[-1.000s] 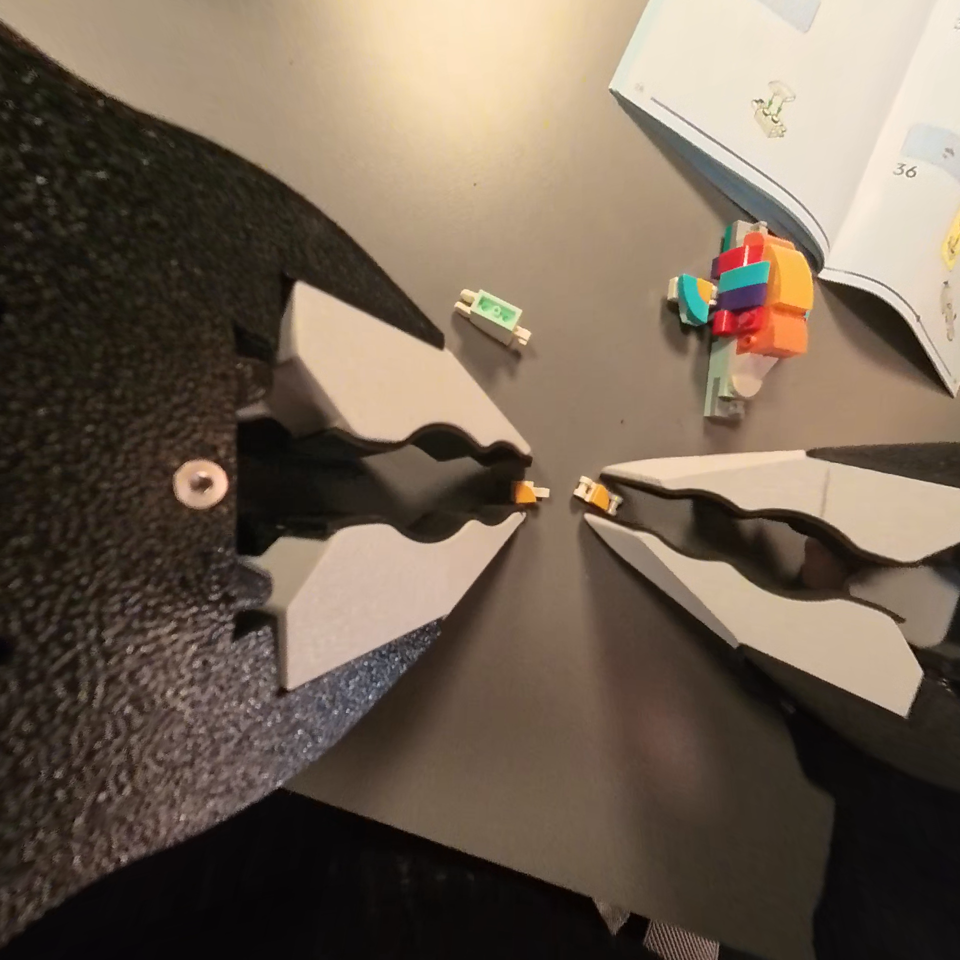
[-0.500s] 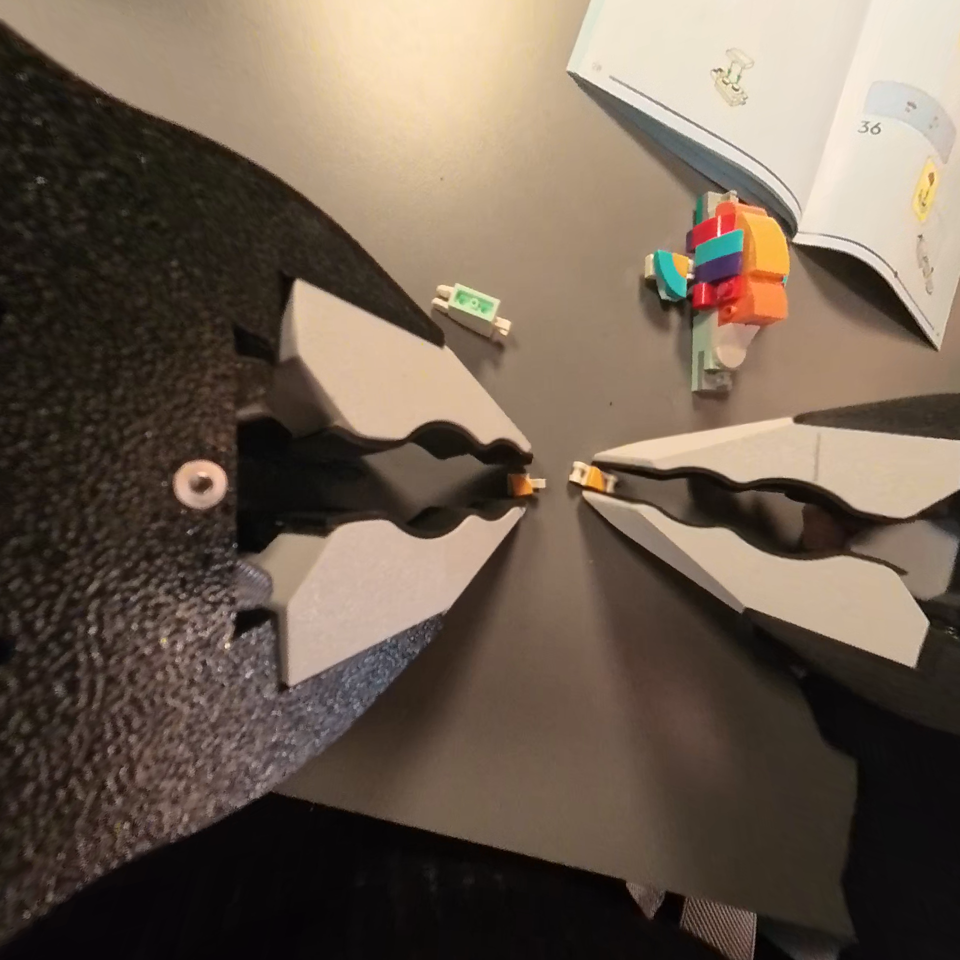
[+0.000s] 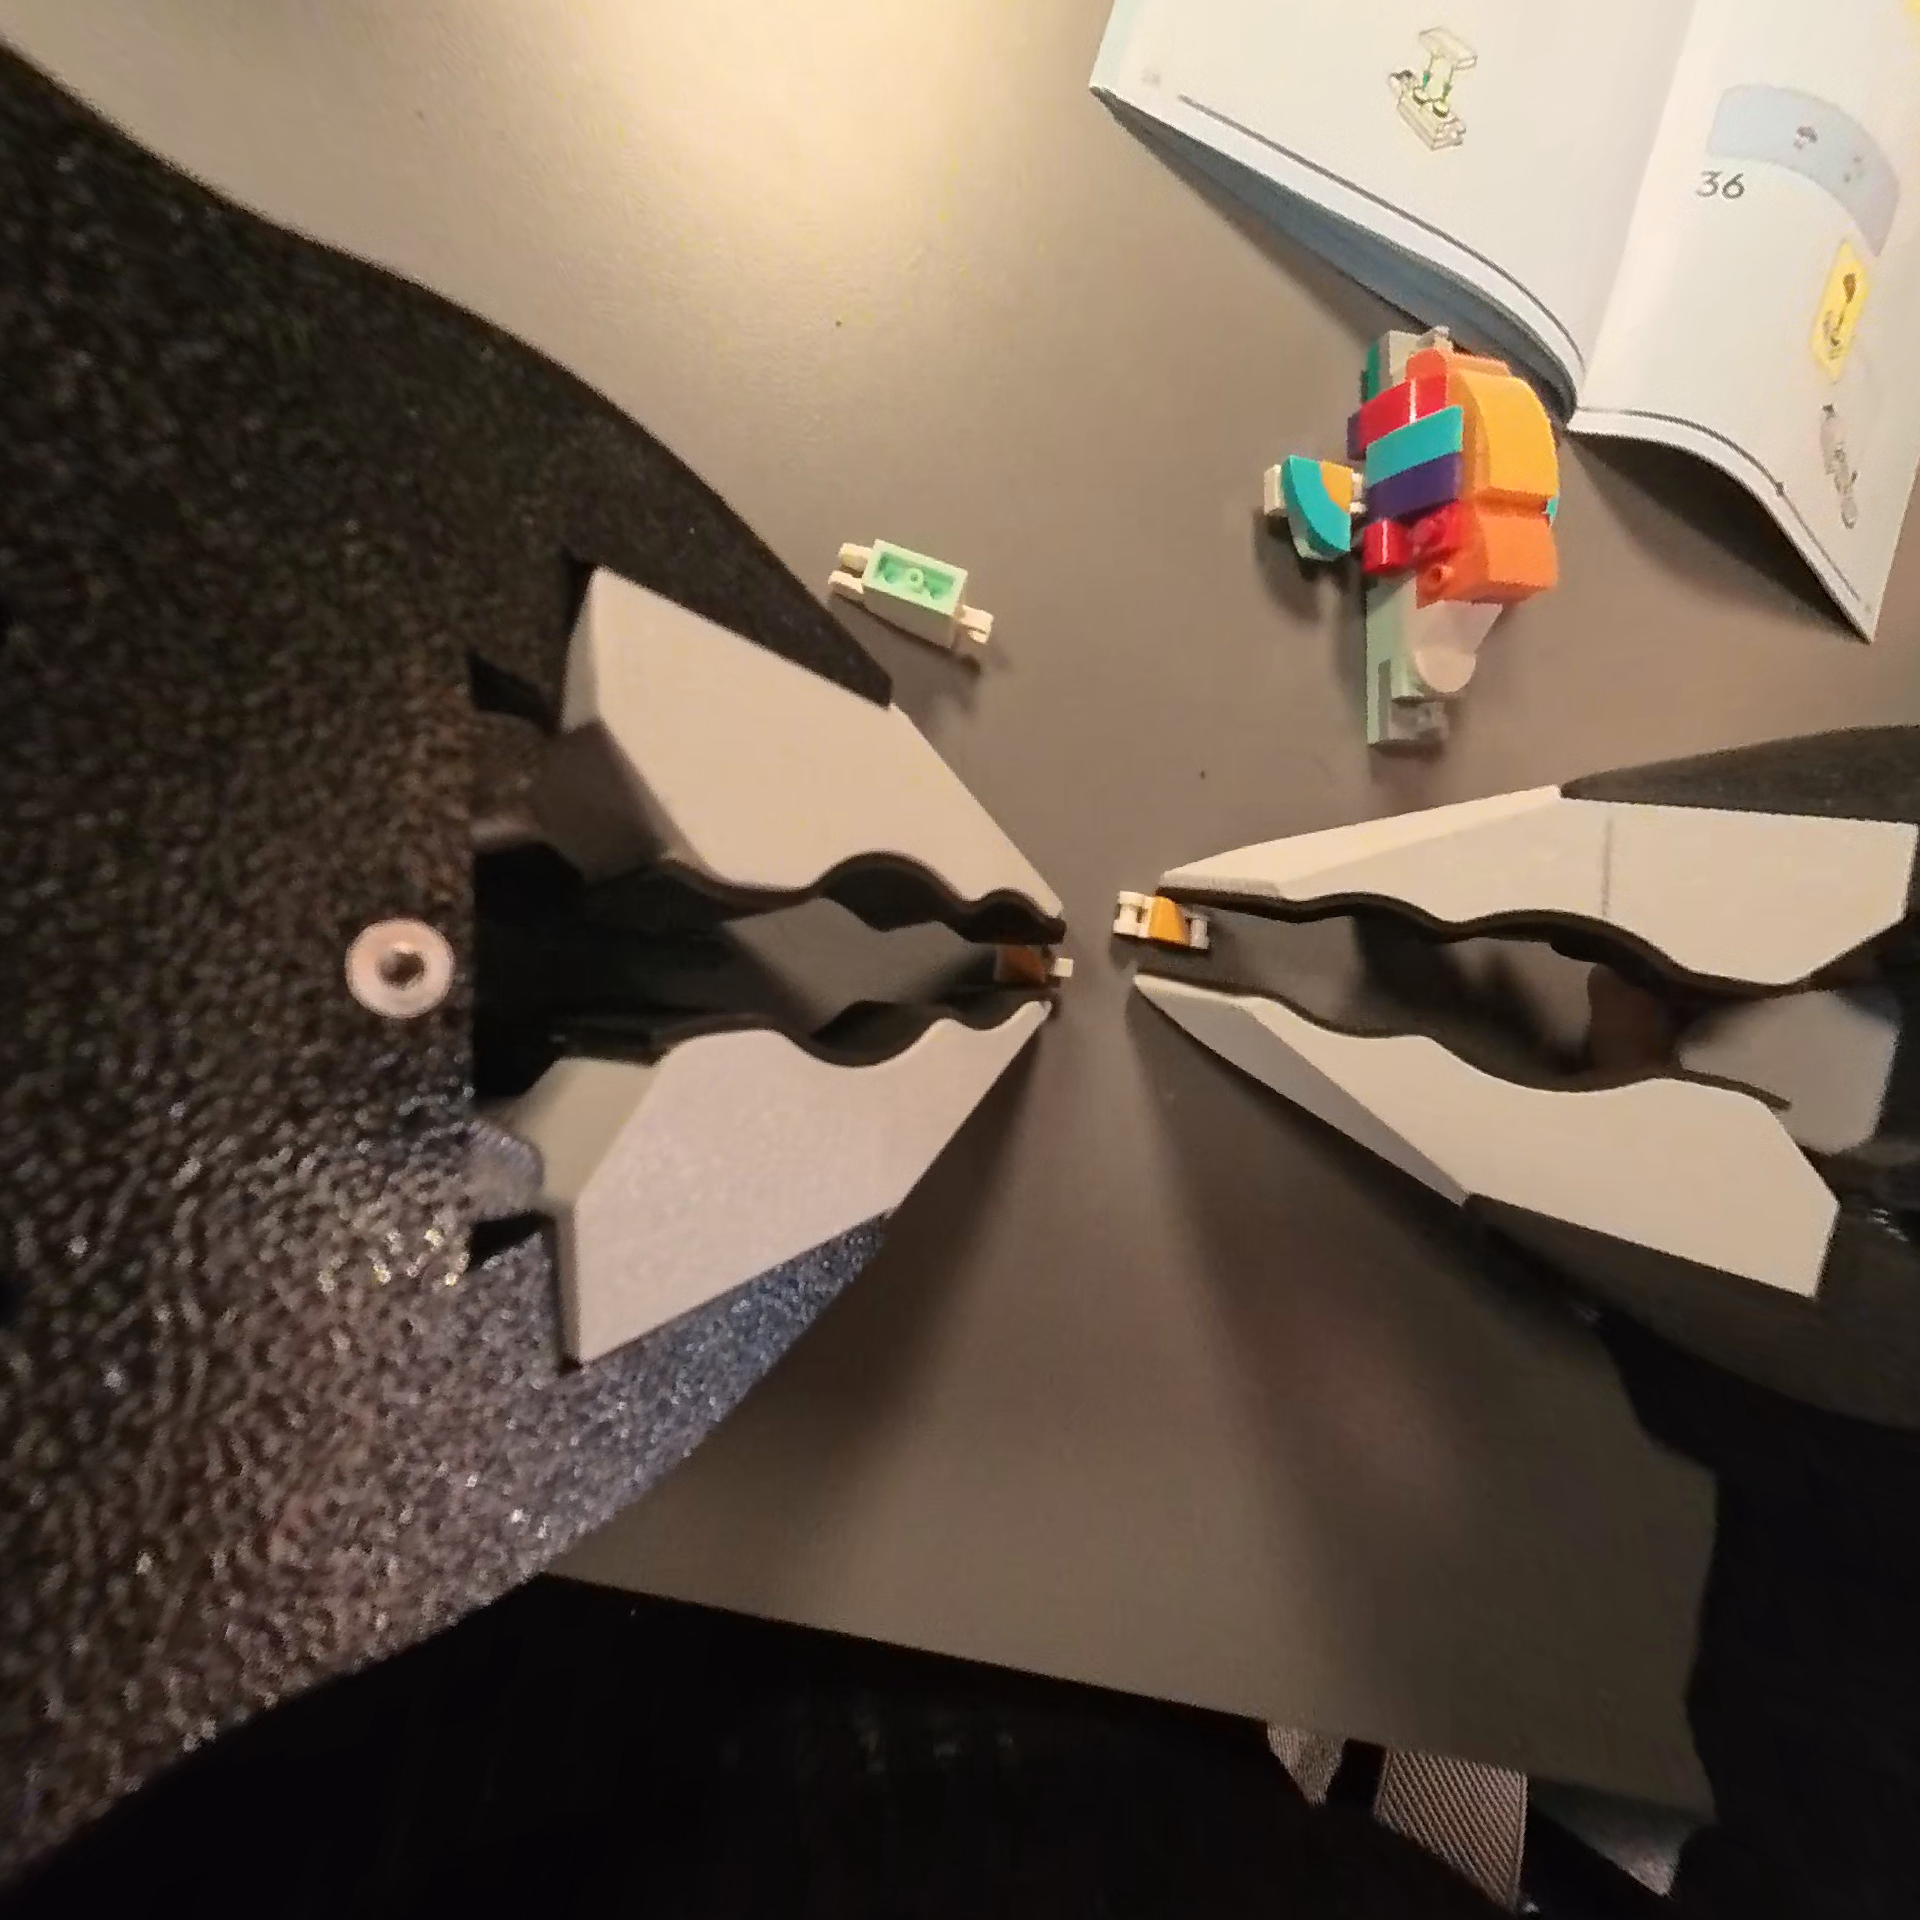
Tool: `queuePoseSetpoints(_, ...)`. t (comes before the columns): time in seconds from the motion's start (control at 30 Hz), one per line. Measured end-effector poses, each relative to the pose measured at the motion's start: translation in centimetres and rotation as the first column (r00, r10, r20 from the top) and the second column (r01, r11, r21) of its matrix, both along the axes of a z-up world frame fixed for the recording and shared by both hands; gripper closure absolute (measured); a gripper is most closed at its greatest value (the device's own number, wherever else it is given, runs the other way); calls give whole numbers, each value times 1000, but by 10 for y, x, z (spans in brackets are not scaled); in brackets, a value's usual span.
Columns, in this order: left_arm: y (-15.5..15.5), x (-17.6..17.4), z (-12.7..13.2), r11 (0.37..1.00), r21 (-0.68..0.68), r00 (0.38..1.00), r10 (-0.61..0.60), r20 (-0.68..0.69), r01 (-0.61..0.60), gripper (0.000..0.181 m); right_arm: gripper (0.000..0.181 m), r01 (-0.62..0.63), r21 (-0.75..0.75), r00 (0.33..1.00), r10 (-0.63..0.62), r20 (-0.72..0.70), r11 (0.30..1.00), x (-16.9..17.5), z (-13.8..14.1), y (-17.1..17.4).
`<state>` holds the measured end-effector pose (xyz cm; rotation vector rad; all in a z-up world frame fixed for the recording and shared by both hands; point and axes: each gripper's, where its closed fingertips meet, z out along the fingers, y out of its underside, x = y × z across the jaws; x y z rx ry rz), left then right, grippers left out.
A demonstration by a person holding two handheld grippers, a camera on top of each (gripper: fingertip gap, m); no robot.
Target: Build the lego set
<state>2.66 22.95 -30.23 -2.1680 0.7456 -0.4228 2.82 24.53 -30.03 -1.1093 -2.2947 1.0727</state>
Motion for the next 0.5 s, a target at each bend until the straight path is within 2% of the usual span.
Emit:
queuePoseSetpoints(0.33,-1,2,1,1000,6,1000,-23,8,23,176,175,-16,16,1000,16,-9,1000,-2,0,-4)
queuePoseSetpoints(0.43,-1,3,3,996,73,998,-46,-40,49,176,175,-42,23,999,43,-17,999,1,0,-7)
queuePoseSetpoints(0.5,0,2,7,983,172,991,-43,-124,64,177,176,-48,-16,999,48,10,999,3,1,-11)
